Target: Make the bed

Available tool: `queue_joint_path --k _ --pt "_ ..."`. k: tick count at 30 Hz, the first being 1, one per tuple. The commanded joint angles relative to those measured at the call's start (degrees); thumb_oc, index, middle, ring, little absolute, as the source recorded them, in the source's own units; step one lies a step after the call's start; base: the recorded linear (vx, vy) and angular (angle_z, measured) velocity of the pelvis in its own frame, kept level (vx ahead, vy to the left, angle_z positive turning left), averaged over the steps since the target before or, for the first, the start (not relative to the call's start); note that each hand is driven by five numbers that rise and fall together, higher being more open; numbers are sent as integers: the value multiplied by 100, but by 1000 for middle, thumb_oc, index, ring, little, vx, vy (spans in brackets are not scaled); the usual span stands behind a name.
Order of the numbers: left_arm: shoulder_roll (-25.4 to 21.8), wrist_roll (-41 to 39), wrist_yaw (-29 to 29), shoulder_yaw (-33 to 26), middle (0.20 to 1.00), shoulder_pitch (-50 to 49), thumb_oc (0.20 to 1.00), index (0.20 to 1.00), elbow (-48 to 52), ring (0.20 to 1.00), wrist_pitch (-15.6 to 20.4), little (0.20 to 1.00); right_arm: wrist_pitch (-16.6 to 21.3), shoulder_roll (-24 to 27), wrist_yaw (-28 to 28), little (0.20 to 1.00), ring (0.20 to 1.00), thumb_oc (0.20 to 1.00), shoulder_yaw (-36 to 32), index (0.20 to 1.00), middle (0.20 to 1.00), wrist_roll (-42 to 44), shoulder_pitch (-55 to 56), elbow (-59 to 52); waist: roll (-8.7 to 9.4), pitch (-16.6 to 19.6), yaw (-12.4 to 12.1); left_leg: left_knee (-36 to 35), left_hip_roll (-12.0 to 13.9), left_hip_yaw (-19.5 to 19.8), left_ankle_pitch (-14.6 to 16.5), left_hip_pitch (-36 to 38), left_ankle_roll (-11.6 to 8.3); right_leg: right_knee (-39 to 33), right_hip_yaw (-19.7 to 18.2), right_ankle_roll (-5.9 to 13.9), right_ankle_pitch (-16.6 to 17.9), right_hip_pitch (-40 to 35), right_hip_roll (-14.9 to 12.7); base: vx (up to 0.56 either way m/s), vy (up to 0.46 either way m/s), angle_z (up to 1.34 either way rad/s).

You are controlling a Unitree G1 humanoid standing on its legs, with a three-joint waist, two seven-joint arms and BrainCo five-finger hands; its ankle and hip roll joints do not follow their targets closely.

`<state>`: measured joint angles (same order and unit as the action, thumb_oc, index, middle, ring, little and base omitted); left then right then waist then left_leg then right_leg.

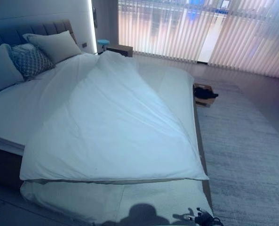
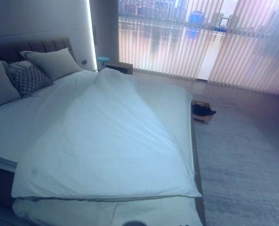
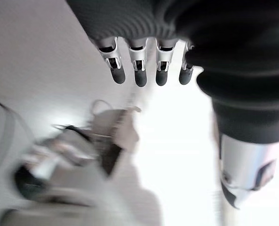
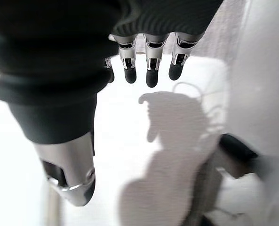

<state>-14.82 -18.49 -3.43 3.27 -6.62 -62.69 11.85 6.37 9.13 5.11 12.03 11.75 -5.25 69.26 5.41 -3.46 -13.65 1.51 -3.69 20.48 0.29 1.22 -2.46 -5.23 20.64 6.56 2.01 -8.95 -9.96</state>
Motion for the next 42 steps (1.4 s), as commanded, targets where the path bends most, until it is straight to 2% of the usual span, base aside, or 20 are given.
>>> queue_joint_path --k 1,4,7,8,10,11,12,13,14,15,16,22,25,29,33,34,35,36,37,42 --pt "-168 -1400 239 -21 1000 -82 1000 1000 2434 1000 443 1000 455 212 40 1000 1000 1000 93 1000 1000 577 -305 -1234 -142 -295 -168 -127 170 351 9 -164 83 506 -31 417 105 453 -306 -56 1 10" --pt "-249 -1982 360 -46 1000 -164 1000 1000 3164 1000 345 1000 449 259 41 1000 1000 1000 116 1000 1000 723 -432 -1789 -125 -540 -176 18 135 393 -1 -353 81 687 -72 419 76 676 -326 -144 -12 12" --pt "-295 -2425 340 1 1000 7 1000 1000 3775 1000 374 1000 482 269 32 1000 1000 1000 319 1000 1000 1070 -848 -2400 -122 -1252 -188 415 48 380 -25 -926 85 1051 -218 421 90 1323 -399 -316 38 2" --pt "-195 -2861 362 117 1000 184 1000 1000 4015 1000 390 1000 474 240 32 1000 1000 1000 418 1000 1000 1280 -1190 -2672 -131 -1547 -191 574 0 312 -22 -1223 86 1098 -308 408 152 1643 -461 -254 74 -5" --pt "-161 -3080 353 216 1000 285 1000 1000 4195 1000 447 1000 511 225 89 1000 1000 1000 425 1000 1000 1393 -1371 -2775 -142 -1664 -182 613 -32 301 -34 -1402 90 1144 -359 400 182 1840 -491 -275 96 -27" --pt "-87 -3486 277 400 1000 609 1000 1000 4591 1000 505 1000 578 294 242 1000 1000 1000 557 1000 1000 1519 -1760 -3281 -146 -2033 -138 803 -115 265 -93 -1953 61 1337 -496 382 205 2430 -536 -433 130 -26" --pt "-34 -3697 230 409 1000 729 1000 1000 4815 1000 557 1000 635 303 312 1000 1000 1000 565 1000 1000 1670 -1862 -3589 -113 -2187 -122 958 -160 229 -99 -2224 41 1507 -576 358 186 2747 -558 -361 91 -15" --pt "-34 -3698 228 409 1000 731 1000 1000 4818 1000 556 1000 631 305 315 1000 1000 1000 566 1000 1000 1670 -1861 -3595 -107 -2179 -144 1000 -157 205 -65 -2251 39 1557 -605 354 157 2791 -554 -279 81 -18" --pt "184 -3959 182 585 1000 1113 1000 1000 4788 1000 660 1000 710 259 407 1000 1000 1000 584 1000 1000 1780 -2076 -3822 -54 -2458 -158 1320 -277 155 -49 -2754 -30 1848 -664 309 92 3307 -621 -182 51 -19" --pt "184 -3960 184 585 1000 1118 1000 1000 4784 1000 661 1000 710 259 407 1000 1000 1000 582 1000 1000 1781 -2079 -3820 -50 -2453 -160 1328 -279 151 -47 -2768 -30 1857 -668 310 89 3323 -623 -286 80 -20" --pt "469 -4336 81 720 1000 1551 1000 1000 4661 1000 774 1000 784 132 572 1000 1000 1000 553 1000 1000 2038 -2370 -3849 -15 -2633 -139 1544 -365 108 -35 -3193 -56 2124 -643 308 38 3750 -664 -104 29 -6" --pt "934 -4913 -279 1100 1000 2303 1000 1000 4796 1000 979 1000 1121 -272 896 1000 1000 1000 494 1000 1000 3037 -2987 -3981 215 -2633 15 2066 -454 29 38 -4287 -36 2610 -659 259 -26 4818 -645 -84 0 6" --pt "1072 -5133 -555 1242 1000 2705 1000 1000 4682 1000 1083 1000 1487 -684 1013 1000 1000 1000 498 1000 1000 4075 -3208 -4006 367 -2633 116 2296 -420 -15 110 -4760 -8 2741 -642 264 5 5314 -622 -15 -18 -3" --pt "1150 -5205 -743 1344 1000 2939 1000 1000 4698 1000 1112 1000 1677 -970 973 1000 1000 1000 530 1000 1000 4821 -3209 -4004 425 -2633 187 2329 -431 -24 128 -4937 1 2746 -614 266 24 5490 -620 2 -16 -9" --pt "1172 -5247 -857 1387 1000 3123 1000 1000 4781 1000 1176 1000 1857 -1132 709 1000 1000 1000 588 1000 1000 5622 -3125 -4124 435 -2633 226 2384 -474 -40 152 -5114 4 2759 -604 258 37 5646 -642 23 -16 2" --pt "1175 -5230 -881 1395 1000 3121 1000 1000 4794 1000 1185 1000 1852 -1149 662 1000 1000 1000 606 1000 1000 5712 -3075 -4115 425 -2633 222 2386 -432 -68 328 -4982 28 2813 -645 306 -132 5553 -607 5 -1 -3" --pt "1158 -5202 -888 1416 1000 3158 1000 1000 4833 1000 1179 1000 1909 -1165 604 1000 1000 1000 591 1000 1000 5881 -3070 -4146 426 -2633 239 2380 -475 -51 154 -5141 14 2750 -601 257 46 5682 -644 0 0 0" --pt "1145 -5188 -876 1432 1000 3172 1000 1000 4858 1000 1169 1000 1910 -1174 515 1000 1000 1000 586 1000 1000 6020 -3066 -4145 423 -2633 242 2366 -480 -55 152 -5146 14 2737 -595 259 51 5689 -643 0 0 0" --pt "1133 -5170 -875 1449 1000 3157 1000 1000 4865 1000 1167 1000 1940 -1206 462 1000 1000 1000 598 1000 1000 6174 -3022 -4144 408 -2633 227 2380 -443 -76 327 -5018 38 2806 -636 307 -119 5592 -618 87 -46 0" --pt "1090 -5202 -806 1579 1000 3215 1000 1000 4901 1000 1159 1000 2004 -1259 113 1000 1000 1000 498 1000 1000 6940 -3050 -4007 335 -2633 217 2403 -482 -70 362 -5057 49 2841 -645 315 -140 5640 -645 17 -10 0"
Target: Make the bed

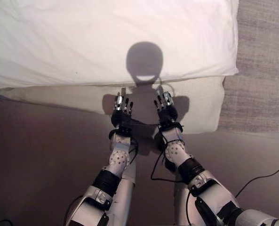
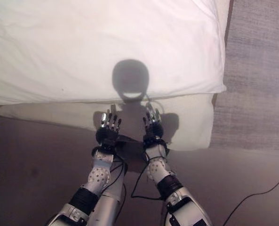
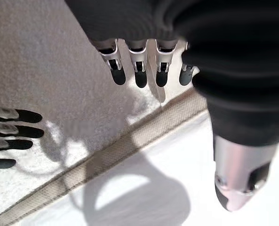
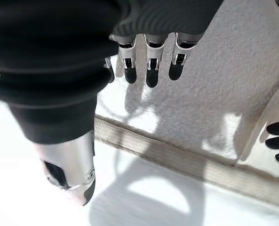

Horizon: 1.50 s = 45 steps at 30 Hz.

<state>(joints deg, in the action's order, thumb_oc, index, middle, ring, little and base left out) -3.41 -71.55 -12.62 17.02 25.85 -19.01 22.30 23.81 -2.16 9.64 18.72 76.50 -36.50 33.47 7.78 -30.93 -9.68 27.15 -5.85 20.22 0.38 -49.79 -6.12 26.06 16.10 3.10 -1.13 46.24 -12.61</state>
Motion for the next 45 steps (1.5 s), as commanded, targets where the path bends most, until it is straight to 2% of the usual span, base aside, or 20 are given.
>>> queue_joint_path --k 1,10,17,27,28,29,30,31,35,36,37,38,39,40,41,42,43,45 --pt "-61 104 131 223 1000 -21 1000 1000 548 1000 109 1000 261 -131 -371 1000 1000 1000 -204 1000 1000 582 56 -395 87 114 -183 -171 -269 -56 352 39 415 -304 -197 666 181 132 -386 0 0 0" --pt "-244 347 404 397 1000 -71 1000 1000 674 1000 30 1000 401 82 -916 1000 1000 1000 -505 1000 1000 1054 -307 -496 4 114 -191 -140 -301 -108 366 -92 454 -318 -217 690 236 269 -439 0 0 0" --pt "-408 533 605 494 1000 -109 1000 1000 753 1000 13 1000 413 389 -1156 1000 1000 1000 -571 1000 1000 1080 -656 -583 37 114 -186 -151 -303 -155 358 -121 452 -319 -251 692 251 332 -425 0 0 0" --pt "-606 646 731 494 1000 -201 1000 1000 893 1000 30 1000 541 647 -1348 1000 1000 1000 -575 1000 1000 1019 -1033 -992 219 114 -110 -136 -287 -209 373 -122 465 -339 -265 701 304 349 -416 -11 0 -1" --pt "-617 650 732 496 1000 -157 1000 1000 904 1000 30 1000 546 659 -1349 1000 1000 1000 -595 1000 1000 1017 -1074 -1005 227 114 -90 -157 -334 -195 186 -281 448 -418 -214 651 489 466 -456 0 0 0" --pt "-644 645 743 488 1000 -194 1000 1000 923 1000 31 1000 558 649 -1348 1000 1000 1000 -583 1000 1000 1000 -1071 -1053 247 114 -90 -145 -292 -207 348 -145 465 -354 -269 704 329 362 -423 -75 32 5" --pt "-653 648 746 491 1000 -163 1000 1000 934 1000 31 1000 563 659 -1348 1000 1000 1000 -598 1000 1000 997 -1098 -1069 253 114 -74 -159 -333 -198 180 -287 449 -422 -222 655 498 467 -458 63 -33 3" --pt "-652 643 748 480 1000 -210 1000 1000 943 1000 31 1000 567 650 -1353 1000 1000 1000 -590 1000 1000 992 -1060 -1088 256 114 -84 -125 -288 -213 373 -129 467 -339 -271 706 315 347 -419 0 0 0" --pt "-702 678 739 426 1000 -216 1000 1000 1024 1000 46 1000 608 702 -1365 1000 1000 1000 -546 1000 1000 875 -1101 -1376 317 114 -48 -144 -283 -225 352 -150 468 -370 -272 709 352 370 -411 -3 3 -1" --pt "-728 711 733 396 1000 -225 1000 1000 1079 1000 51 1000 628 742 -1403 1000 1000 1000 -511 1000 1000 815 -1082 -1658 372 114 -4 -141 -324 -226 180 -304 449 -456 -234 653 526 466 -435 0 0 0" --pt "-721 709 728 390 1000 -261 1000 1000 1071 1000 49 1000 625 728 -1394 1000 1000 1000 -490 1000 1000 810 -1048 -1655 368 114 -20 -126 -281 -237 352 -158 465 -386 -282 703 355 360 -399 -66 40 -4" --pt "-747 730 725 375 1000 -266 1000 1000 1100 1000 56 1000 639 750 -1442 1000 1000 1000 -440 1000 1000 787 -996 -1840 411 114 11 -127 -313 -220 188 -296 456 -452 -233 654 528 456 -432 68 -26 -4" --pt "-739 727 722 369 1000 -303 1000 1000 1091 1000 55 1000 636 736 -1435 1000 1000 1000 -418 1000 1000 784 -961 -1834 407 114 -5 -111 -270 -229 362 -148 472 -380 -280 704 356 349 -395 -64 36 -5" --pt "-747 730 725 374 1000 -269 1000 1000 1101 1000 56 1000 641 748 -1436 1000 1000 1000 -436 1000 1000 782 -990 -1847 412 114 12 -127 -313 -221 188 -293 456 -452 -234 654 528 454 -432 0 0 0" --pt "-751 736 727 358 1000 -310 1000 1000 1151 1000 62 1000 657 761 -1483 1000 1000 1000 -410 1000 1000 767 -910 -2053 467 114 46 -107 -302 -227 204 -292 461 -464 -225 666 540 449 -430 0 0 0" --pt "-743 733 724 352 1000 -347 1000 1000 1142 1000 61 1000 652 748 -1481 1000 1000 1000 -390 1000 1000 769 -878 -2043 461 114 27 -89 -257 -237 380 -145 477 -390 -271 716 366 343 -393 0 0 0" --pt "-761 742 726 334 1000 -334 1000 1000 1190 1000 62 1000 674 763 -1475 1000 1000 1000 -400 1000 1000 740 -863 -2200 508 114 65 -95 -304 -230 206 -290 463 -472 -233 662 546 442 -420 0 0 0" --pt "-770 745 720 326 1000 -357 1000 1000 1188 1000 58 1000 698 772 -1439 1000 1000 1000 -403 1000 1000 725 -829 -2168 532 114 72 -92 -297 -233 214 -274 462 -477 -236 655 546 429 -418 3 5 -3"
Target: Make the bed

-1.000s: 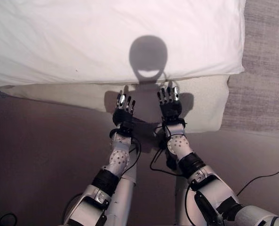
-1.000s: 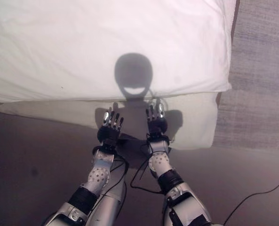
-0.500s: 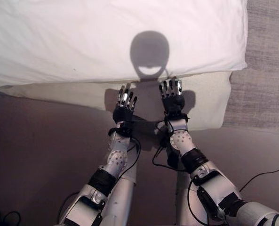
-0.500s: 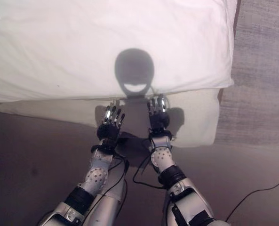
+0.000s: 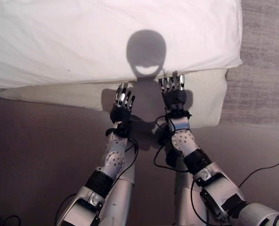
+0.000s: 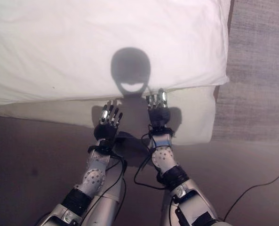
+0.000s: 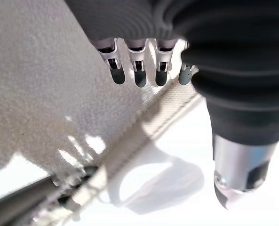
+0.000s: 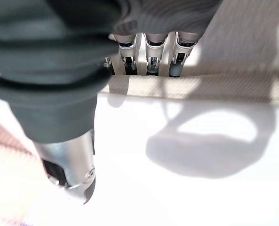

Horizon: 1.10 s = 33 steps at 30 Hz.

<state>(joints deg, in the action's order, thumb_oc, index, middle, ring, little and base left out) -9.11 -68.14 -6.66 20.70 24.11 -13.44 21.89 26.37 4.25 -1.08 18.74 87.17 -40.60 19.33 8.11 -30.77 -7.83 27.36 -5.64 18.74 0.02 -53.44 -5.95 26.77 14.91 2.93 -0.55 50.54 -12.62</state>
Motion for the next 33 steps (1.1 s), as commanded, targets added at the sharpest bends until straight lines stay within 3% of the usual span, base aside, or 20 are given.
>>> queue_joint_path --k 1,2,4,5,6,7,8,9,14,15,16,19,20,21,22,23,25,27,28,33 --pt "-193 401 121 -48 1000 -219 1000 1000 621 1000 99 1000 438 118 -363 1000 1000 1000 -386 1000 1000 -341 -388 -744 494 98 -132 -96 -273 -93 427 237 461 -475 -162 722 314 -108 -379 1 7 -5" --pt "-197 404 123 -59 1000 -191 1000 1000 650 1000 99 1000 474 100 -297 1000 1000 1000 -463 1000 1000 -336 -408 -732 523 98 -93 -131 -309 -87 254 117 444 -560 -117 675 493 -25 -408 68 -24 -3" --pt "-198 405 111 -75 1000 -224 1000 1000 641 1000 104 1000 477 86 -284 1000 1000 1000 -451 1000 1000 -338 -383 -705 527 98 -106 -124 -256 -96 430 274 453 -510 -162 720 323 -152 -367 0 8 -5" --pt "-217 439 86 -81 1000 -200 1000 1000 672 1000 109 1000 481 89 -254 1000 1000 1000 -478 1000 1000 -366 -400 -771 567 98 -75 -164 -278 -91 250 153 434 -619 -117 669 510 -73 -391 2 4 -5" --pt "-210 437 82 -87 1000 -234 1000 1000 664 1000 109 1000 477 77 -249 1000 1000 1000 -458 1000 1000 -368 -371 -763 560 98 -95 -151 -230 -98 426 299 448 -549 -161 718 338 -180 -350 -58 35 -5" --pt "-233 464 76 -87 1000 -203 1000 1000 700 1000 114 1000 488 106 -246 1000 1000 1000 -465 1000 1000 -397 -368 -843 593 98 -58 -163 -259 -96 253 173 436 -619 -118 668 509 -85 -379 74 -24 -3" --pt "-226 462 73 -94 1000 -237 1000 1000 692 1000 113 1000 484 94 -242 1000 1000 1000 -445 1000 1000 -398 -338 -834 586 98 -78 -149 -211 -102 429 320 450 -548 -162 717 336 -192 -338 -58 41 -3" --pt "-231 456 72 -97 1000 -220 1000 1000 720 1000 112 1000 492 100 -198 1000 1000 1000 -474 1000 1000 -402 -352 -808 615 98 -44 -163 -252 -94 261 194 439 -624 -115 666 508 -101 -376 0 0 0" --pt "-230 454 16 -105 1000 -251 1000 1000 729 1000 113 1000 490 51 -4 1000 1000 1000 -524 1000 1000 -429 -415 -528 628 98 -67 -174 -198 -99 429 348 442 -567 -155 717 323 -226 -323 16 -3 -2" --pt "-238 458 18 -97 1000 -221 1000 1000 740 1000 113 1000 494 62 -8 1000 1000 1000 -545 1000 1000 -428 -444 -535 635 98 -49 -188 -244 -94 255 204 428 -638 -110 667 494 -122 -362 0 0 0" --pt "-228 451 10 -98 1000 -257 1000 1000 740 1000 112 1000 485 28 59 1000 1000 1000 -562 1000 1000 -433 -443 -347 619 98 -74 -180 -200 -92 432 351 437 -559 -153 709 308 -225 -321 0 0 0" --pt "-240 453 -9 -83 1000 -219 1000 1000 732 1000 108 1000 504 1 141 1000 1000 1000 -647 1000 1000 -383 -526 -159 616 98 -60 -174 -249 -86 271 195 424 -593 -110 652 462 -106 -361 -23 12 0" --pt "-233 462 -37 -93 1000 -257 1000 1000 700 1000 96 1000 484 -9 260 1000 1000 1000 -672 1000 1000 -433 -567 76 591 98 -87 -144 -206 -95 452 325 442 -502 -159 697 282 -206 -317 0 0 0" --pt "-241 466 -35 -86 1000 -225 1000 1000 710 1000 97 1000 487 2 258 1000 1000 1000 -693 1000 1000 -433 -600 72 599 98 -70 -156 -251 -91 281 180 429 -571 -113 647 450 -101 -355 71 -23 -1" --pt "-221 453 -51 -88 1000 -268 1000 1000 693 1000 99 1000 444 -27 324 1000 1000 1000 -720 1000 1000 -457 -591 280 580 98 -87 -130 -202 -97 456 304 444 -495 -161 695 277 -192 -311 -66 34 -1" --pt "-228 456 -48 -81 1000 -237 1000 1000 703 1000 99 1000 449 -15 321 1000 1000 1000 -738 1000 1000 -456 -618 270 587 98 -71 -143 -246 -93 285 161 431 -564 -115 646 445 -88 -349 0 0 0" --pt "-214 447 -69 -67 1000 -294 1000 1000 660 1000 88 1000 415 -35 458 1000 1000 1000 -754 1000 1000 -493 -631 536 572 98 -87 -144 -194 -102 456 307 443 -490 -157 695 265 -198 -309 38 -16 0" --pt "-236 432 -79 -36 1000 -267 1000 1000 662 1000 92 1000 343 4 588 1000 1000 1000 -809 1000 1000 -557 -697 931 562 98 -92 -156 -235 -94 288 166 430 -533 -106 648 413 -92 -347 0 0 0" --pt "-226 427 -112 -9 1000 -273 1000 1000 650 1000 83 1000 230 -20 745 1000 1000 1000 -858 1000 1000 -639 -705 1274 534 98 -114 -140 -193 -93 463 309 442 -459 -156 697 237 -201 -312 -63 30 0" --pt "-237 448 -125 41 1000 -196 1000 1000 647 1000 79 1000 38 70 861 1000 1000 1000 -971 1000 1000 -707 -890 1945 470 98 -138 -155 -228 -85 291 139 430 -512 -96 654 395 -70 -349 23 -4 0"
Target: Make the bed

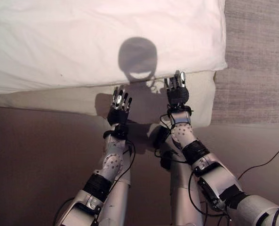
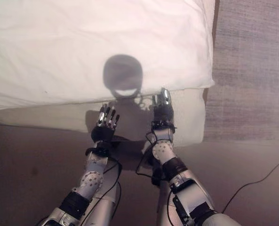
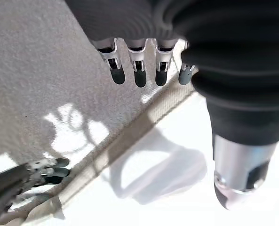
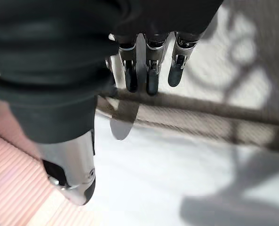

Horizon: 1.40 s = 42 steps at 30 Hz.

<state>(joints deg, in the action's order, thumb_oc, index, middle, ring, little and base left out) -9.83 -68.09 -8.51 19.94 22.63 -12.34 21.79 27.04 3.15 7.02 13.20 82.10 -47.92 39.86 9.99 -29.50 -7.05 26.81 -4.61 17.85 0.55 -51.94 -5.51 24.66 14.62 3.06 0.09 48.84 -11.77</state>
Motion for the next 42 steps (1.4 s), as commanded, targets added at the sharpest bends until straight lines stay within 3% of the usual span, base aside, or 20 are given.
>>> queue_joint_path --k 1,2,4,5,7,8,9,12,17,18,20,21,23,25,27,28,29,31,33,42 --pt "-167 432 75 150 1000 -91 1000 1000 550 1000 68 1000 -90 193 101 1000 1000 1000 -446 1000 1000 -209 -228 111 223 -30 -256 -97 -295 10 396 128 400 -205 -115 696 161 10 -401 -58 30 -1" --pt "-174 436 78 158 1000 -59 1000 1000 561 1000 68 1000 -90 210 90 1000 1000 1000 -469 1000 1000 -202 -266 117 227 -30 -245 -106 -334 14 234 -16 388 -269 -63 647 321 116 -436 0 0 0" --pt "-172 424 83 165 1000 -74 1000 1000 547 1000 68 1000 -148 247 116 1000 1000 1000 -474 1000 1000 -171 -361 319 175 -30 -288 -83 -300 12 402 114 405 -176 -113 695 146 34 -412 0 0 0" --pt "-181 421 94 194 1000 -30 1000 1000 560 1000 68 1000 -172 285 92 1000 1000 1000 -505 1000 1000 -129 -470 389 144 -30 -298 -96 -339 10 242 -35 395 -225 -66 643 294 154 -448 0 0 0" --pt "-182 427 99 216 1000 -53 1000 1000 551 1000 60 1000 -188 291 84 1000 1000 1000 -489 1000 1000 -105 -553 440 88 -30 -335 -80 -307 12 398 86 410 -137 -122 695 128 81 -414 0 0 0" --pt "-190 429 104 225 1000 -12 1000 1000 550 1000 63 1000 -192 322 71 1000 1000 1000 -523 1000 1000 -79 -654 481 65 -30 -335 -90 -346 14 238 -60 402 -193 -68 651 283 196 -447 76 -30 -1" --pt "-193 425 129 254 1000 -26 1000 1000 537 1000 61 1000 -201 326 57 1000 1000 1000 -526 1000 1000 -31 -772 533 20 -30 -370 -82 -314 5 389 77 415 -123 -129 708 129 107 -414 -58 19 -1" --pt "-200 424 167 311 1000 2 1000 1000 520 1000 52 1000 -224 414 24 1000 1000 1000 -550 1000 1000 -2 -960 636 -19 -30 -386 -90 -350 -1 220 -71 403 -172 -77 659 281 231 -446 -21 7 -1" --pt "-283 436 291 421 1000 -6 1000 1000 495 1000 21 1000 -311 622 -93 1000 1000 1000 -517 1000 1000 66 -1420 897 -103 -30 -472 -123 -323 -16 350 74 409 -95 -150 718 138 168 -432 27 -15 1" --pt "-287 439 297 422 1000 20 1000 1000 504 1000 23 1000 -308 638 -101 1000 1000 1000 -526 1000 1000 72 -1449 897 -101 -30 -461 -133 -355 -15 197 -60 398 -156 -96 668 292 266 -462 -68 12 -1" --pt "-309 429 350 442 1000 -22 1000 1000 502 1000 3 1000 -330 677 -150 1000 1000 1000 -482 1000 1000 78 -1555 901 -123 -30 -495 -158 -318 -12 333 80 406 -99 -154 722 138 171 -430 -2 -6 -2" --pt "-338 444 384 447 1000 -13 1000 1000 508 1000 -5 1000 -340 723 -194 1000 1000 1000 -439 1000 1000 79 -1675 861 -128 -30 -504 -203 -335 -8 165 -36 389 -155 -100 674 296 278 -458 -1 -16 -4" --pt "-351 442 412 451 1000 -24 1000 1000 493 1000 -16 1000 -349 741 -229 1000 1000 1000 -410 1000 1000 84 -1720 851 -119 -30 -512 -215 -331 -12 157 -32 386 -161 -98 671 297 276 -455 3 -16 -4" --pt "-368 446 426 454 1000 -59 1000 1000 483 1000 -21 1000 -335 731 -257 1000 1000 1000 -357 1000 1000 106 -1785 818 -115 -30 -529 -218 -289 -7 302 107 397 -86 -150 718 140 196 -421 35 -18 -1" --pt "-385 434 458 482 1000 -34 1000 1000 496 1000 -31 1000 -302 743 -272 1000 1000 1000 -372 1000 1000 119 -1898 816 -101 -30 -523 -246 -316 -10 139 -22 379 -151 -96 669 298 289 -452 -30 4 1" --pt "-394 437 460 493 1000 -47 1000 1000 485 1000 -35 1000 -280 728 -271 1000 1000 1000 -366 1000 1000 138 -1940 818 -108 -30 -540 -259 -279 -15 283 113 387 -96 -145 722 142 196 -420 0 0 0" --pt "-407 431 475 502 1000 -25 1000 1000 498 1000 -33 1000 -261 745 -276 1000 1000 1000 -380 1000 1000 163 -2021 841 -113 -30 -539 -290 -307 -10 123 -7 371 -159 -89 673 297 289 -450 0 0 0" --pt "-428 411 505 542 1000 -30 1000 1000 506 1000 -34 1000 -259 771 -290 1000 1000 1000 -399 1000 1000 197 -2147 949 -136 -30 -562 -322 -309 -7 108 10 366 -157 -82 682 287 282 -453 -31 8 0" --pt "-450 411 513 570 1000 -49 1000 1000 483 1000 -46 1000 -273 792 -276 1000 1000 1000 -376 1000 1000 199 -2237 1050 -161 -30 -582 -334 -287 -2 249 144 376 -88 -139 732 126 188 -424 67 -33 0" --pt "-493 394 569 621 1000 -64 1000 1000 470 1000 -70 1000 -199 803 -361 1000 1000 1000 -364 1000 1000 324 -2573 999 -213 -30 -618 -379 -266 6 245 149 370 -35 -119 749 79 205 -431 8 -3 0"
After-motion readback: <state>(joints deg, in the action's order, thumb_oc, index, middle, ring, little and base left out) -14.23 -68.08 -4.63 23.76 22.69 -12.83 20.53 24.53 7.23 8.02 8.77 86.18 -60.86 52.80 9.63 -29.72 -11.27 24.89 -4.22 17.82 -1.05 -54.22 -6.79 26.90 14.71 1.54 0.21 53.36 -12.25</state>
